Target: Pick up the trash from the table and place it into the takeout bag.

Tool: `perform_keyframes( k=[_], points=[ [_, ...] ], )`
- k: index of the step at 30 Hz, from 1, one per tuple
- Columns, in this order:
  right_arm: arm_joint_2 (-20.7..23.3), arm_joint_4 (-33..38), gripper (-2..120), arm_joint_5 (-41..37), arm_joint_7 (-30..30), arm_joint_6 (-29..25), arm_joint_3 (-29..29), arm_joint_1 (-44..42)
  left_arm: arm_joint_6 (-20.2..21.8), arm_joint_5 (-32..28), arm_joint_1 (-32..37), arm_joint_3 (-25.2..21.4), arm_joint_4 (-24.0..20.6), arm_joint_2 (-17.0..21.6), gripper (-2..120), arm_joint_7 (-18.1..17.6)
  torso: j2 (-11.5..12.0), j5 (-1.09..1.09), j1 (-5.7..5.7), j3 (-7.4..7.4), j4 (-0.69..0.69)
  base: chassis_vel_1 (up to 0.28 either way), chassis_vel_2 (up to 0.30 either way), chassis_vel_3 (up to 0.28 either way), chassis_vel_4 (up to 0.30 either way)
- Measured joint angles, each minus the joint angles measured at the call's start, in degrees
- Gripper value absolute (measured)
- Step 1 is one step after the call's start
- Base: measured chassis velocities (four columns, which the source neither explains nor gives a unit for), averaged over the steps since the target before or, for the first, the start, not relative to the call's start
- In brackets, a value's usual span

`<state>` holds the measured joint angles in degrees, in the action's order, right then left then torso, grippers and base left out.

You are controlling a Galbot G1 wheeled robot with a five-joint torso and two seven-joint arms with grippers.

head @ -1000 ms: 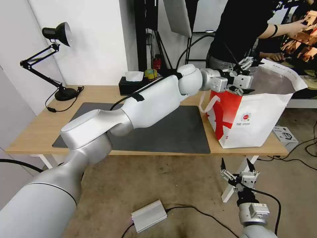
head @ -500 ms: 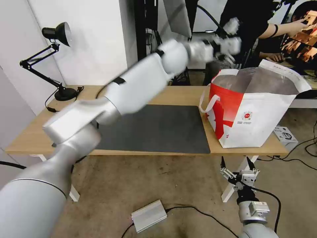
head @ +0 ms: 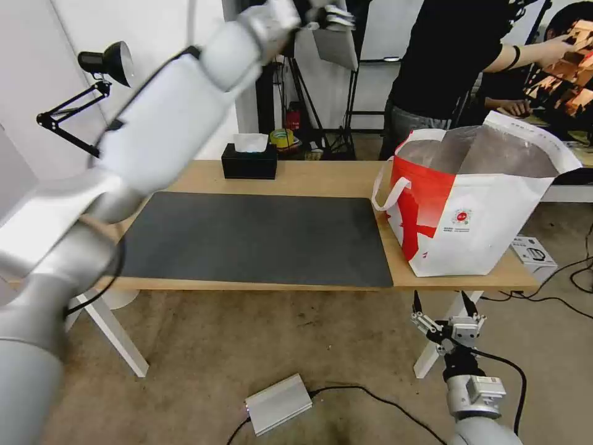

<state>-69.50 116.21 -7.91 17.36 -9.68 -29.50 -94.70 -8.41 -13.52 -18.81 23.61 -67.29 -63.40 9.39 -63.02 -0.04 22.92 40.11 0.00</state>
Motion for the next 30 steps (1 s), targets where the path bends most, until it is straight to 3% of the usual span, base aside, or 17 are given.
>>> perform_keyframes(
  k=[1, 2, 3, 7, 8, 10, 11, 14, 15, 18, 19, 21, 23, 24, 27, 28, 30],
  points=[
    [0.1, 0.1, 98, 0.0, 0.0, 0.2, 0.0, 0.1, 1.7, -2.5, 3.0, -0.2, -4.9, 6.0, 100, -1.1, 0.0, 0.03, 0.00, 0.00, -0.03, 0.000, 0.000, 0.000, 0.000],
    [0.1, 0.1, 98, 0.0, 0.0, 0.3, 0.0, 0.1, 2.4, -3.7, 5.0, -0.9, -7.8, 9.3, 100, -1.6, 0.0, 0.02, 0.00, 0.00, 0.00, 0.000, 0.000, 0.000, 0.000],
    [0.1, 0.1, 98, 0.0, 0.0, 0.3, 0.0, 0.1, 2.4, -3.7, 5.0, -0.9, -7.8, 9.3, 100, -1.6, 0.0, 0.02, 0.00, 0.00, 0.00, 0.000, 0.000, 0.000, 0.000],
    [0.3, 0.5, 98, 0.0, -0.1, 0.7, 0.1, 0.2, 4.1, -5.8, 17.2, -8.4, -18.7, 20.8, 100, -2.2, 0.0, 0.00, -0.01, -0.01, 0.04, 0.000, 0.000, 0.000, 0.000],
    [0.3, 0.5, 98, 0.0, -0.1, 0.7, 0.1, 0.2, 4.1, -5.8, 17.2, -8.4, -18.7, 20.8, 100, -2.2, 0.0, 0.00, -0.01, -0.01, 0.04, 0.000, 0.000, 0.000, 0.000],
    [0.4, 0.6, 98, 0.0, -0.1, 0.9, 0.2, 0.3, 4.3, -6.1, 26.2, -14.4, -22.9, 25.0, 100, -2.4, 0.0, -0.02, -0.01, 0.00, 0.01, 0.000, 0.000, 0.000, 0.000],
    [0.4, 0.6, 98, 0.0, -0.1, 0.9, 0.2, 0.3, 4.3, -6.1, 26.2, -14.4, -22.9, 25.0, 100, -2.4, 0.0, -0.02, -0.01, 0.00, 0.01, 0.000, 0.000, 0.000, 0.000],
    [0.5, 0.6, 98, 0.0, -0.2, 0.9, 0.6, 0.4, 4.7, -6.2, 41.4, -27.0, -29.4, 29.7, 100, -3.7, 0.0, 0.08, -0.01, -0.02, 0.01, 0.000, 0.000, 0.000, 0.000],
    [0.5, 0.6, 98, 0.0, -0.2, 0.9, 0.6, 0.4, 4.7, -6.2, 41.4, -27.0, -29.4, 29.7, 100, -3.7, 0.0, 0.08, -0.01, -0.02, 0.01, 0.000, 0.000, 0.000, 0.000],
    [0.6, 0.6, 98, 0.0, -0.3, 1.0, 0.6, 0.1, 4.8, -6.2, 54.8, -35.9, -34.0, 31.2, 100, -5.3, 0.0, -0.02, -0.02, -0.01, 0.01, 0.000, 0.000, 0.000, 0.000],
    [0.6, 0.6, 98, 0.0, -0.3, 1.0, 0.6, 0.1, 4.8, -6.2, 54.8, -35.9, -34.0, 31.2, 100, -5.3, 0.0, -0.02, -0.02, -0.01, 0.01, 0.000, 0.000, 0.000, 0.000],
    [0.6, 0.9, 98, 0.0, -0.3, 1.0, 0.6, 0.1, 5.2, -6.2, 64.6, -44.3, -38.0, 30.8, 100, -6.3, 0.0, 0.07, 0.00, -0.01, -0.02, 0.000, 0.000, 0.000, 0.000],
    [0.5, 1.1, 98, 0.0, -0.3, 1.0, 0.4, -0.1, 6.1, -6.3, 72.0, -49.2, -41.3, 29.5, 100, -7.3, 0.0, 0.06, -0.01, -0.01, 0.00, 0.000, 0.000, 0.000, 0.000],
    [0.5, 1.1, 98, 0.0, -0.3, 1.0, 0.4, -0.1, 6.1, -6.3, 72.0, -49.2, -41.3, 29.5, 100, -7.3, 0.0, 0.06, -0.01, -0.01, 0.00, 0.000, 0.000, 0.000, 0.000],
    [0.5, 1.4, 98, 0.0, -0.3, 1.0, 0.2, -0.2, 7.0, -6.2, 84.8, -57.4, -46.5, 24.6, 100, -9.9, 0.0, 0.04, -0.01, -0.01, -0.01, 0.000, 0.000, 0.000, 0.000],
    [0.5, 1.4, 98, 0.0, -0.3, 1.0, 0.2, -0.2, 7.0, -6.2, 84.8, -57.4, -46.5, 24.6, 100, -9.9, 0.0, 0.04, -0.01, -0.01, -0.01, 0.000, 0.000, 0.000, 0.000],
    [0.5, 1.4, 98, 0.0, -0.3, 1.0, 0.2, -0.3, 7.7, -6.1, 92.3, -60.3, -49.7, 20.7, 100, -12.0, 0.0, 0.05, -0.01, -0.01, 0.00, 0.000, 0.000, 0.000, 0.000]
  ],
)
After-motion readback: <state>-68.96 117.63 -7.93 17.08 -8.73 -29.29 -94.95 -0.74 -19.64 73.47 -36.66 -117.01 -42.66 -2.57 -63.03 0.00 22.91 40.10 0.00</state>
